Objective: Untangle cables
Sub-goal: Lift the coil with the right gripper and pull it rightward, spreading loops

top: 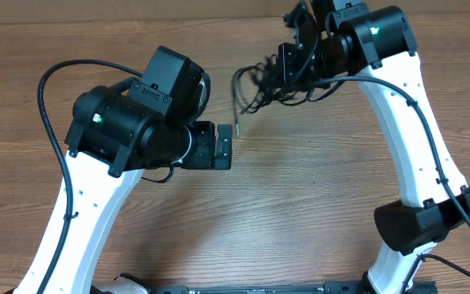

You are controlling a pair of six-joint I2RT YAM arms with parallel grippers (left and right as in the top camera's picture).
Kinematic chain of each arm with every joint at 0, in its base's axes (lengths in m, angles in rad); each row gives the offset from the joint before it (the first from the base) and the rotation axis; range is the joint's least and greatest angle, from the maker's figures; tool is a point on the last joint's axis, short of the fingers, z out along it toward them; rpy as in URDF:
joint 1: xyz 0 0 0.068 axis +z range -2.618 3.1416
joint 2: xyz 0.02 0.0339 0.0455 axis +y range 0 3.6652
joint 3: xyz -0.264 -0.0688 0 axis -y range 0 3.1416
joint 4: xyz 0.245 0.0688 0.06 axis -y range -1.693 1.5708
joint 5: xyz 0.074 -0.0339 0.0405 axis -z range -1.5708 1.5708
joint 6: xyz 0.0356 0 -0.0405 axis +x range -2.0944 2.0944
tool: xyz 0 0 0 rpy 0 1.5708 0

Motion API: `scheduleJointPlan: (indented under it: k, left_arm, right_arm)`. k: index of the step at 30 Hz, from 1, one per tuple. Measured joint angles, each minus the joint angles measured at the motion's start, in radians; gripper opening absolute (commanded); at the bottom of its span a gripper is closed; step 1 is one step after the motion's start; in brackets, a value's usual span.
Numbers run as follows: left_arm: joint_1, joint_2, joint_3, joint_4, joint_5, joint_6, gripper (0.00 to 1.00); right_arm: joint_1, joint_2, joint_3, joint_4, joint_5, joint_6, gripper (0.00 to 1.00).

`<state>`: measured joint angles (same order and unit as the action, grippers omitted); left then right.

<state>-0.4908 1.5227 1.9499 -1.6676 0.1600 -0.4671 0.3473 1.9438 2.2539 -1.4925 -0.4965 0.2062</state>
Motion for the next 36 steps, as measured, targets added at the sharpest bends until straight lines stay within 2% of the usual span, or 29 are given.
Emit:
scheduleJointPlan:
  k: [3,8,10,17,19,24,26,33,36]
  left_arm:
    - [0.0,0.0,0.0,0.001,0.0,0.0,1.0]
    - [0.0,0.0,0.0,0.003,0.0,0.0,0.99]
    - [0.0,0.0,0.0,0.002,0.0,0.0,0.99]
    - [0.0,0.0,0.0,0.003,0.0,0.0,1.0]
    - [0.0,0.0,0.0,0.003,0.0,0.0,0.99]
    - [0.0,0.0,0.0,-0.001,0.0,0.0,1.0]
    - [0.0,0.0,0.0,-0.001,0.0,0.0,1.0]
    - [0.0,0.0,0.0,0.0,0.0,0.0,1.0]
    - [0.0,0.0,0.0,0.0,0.0,0.0,1.0]
  right_arm:
    - [0.003,0.002,-0.016,0.011,-0.006,-0.022,0.04]
    - [0.004,0.007,-0.036,-0.047,0.27,0.182,0.04]
    - [0.0,0.01,-0.039,-0.043,0.287,0.201,0.04]
    - [-0.004,0.012,-0.039,-0.011,-0.029,-0.016,0.04]
    - [0.002,0.012,-0.039,-0.012,-0.02,0.001,0.04]
    - [0.005,0.012,-0.039,-0.06,0.172,0.173,0.04]
    - [0.003,0.012,-0.039,-0.063,0.182,0.18,0.04]
    - [0.0,0.012,-0.039,-0.048,-0.143,-0.065,0.04]
    - [0.002,0.012,-0.039,-0.019,-0.181,-0.09,0.04]
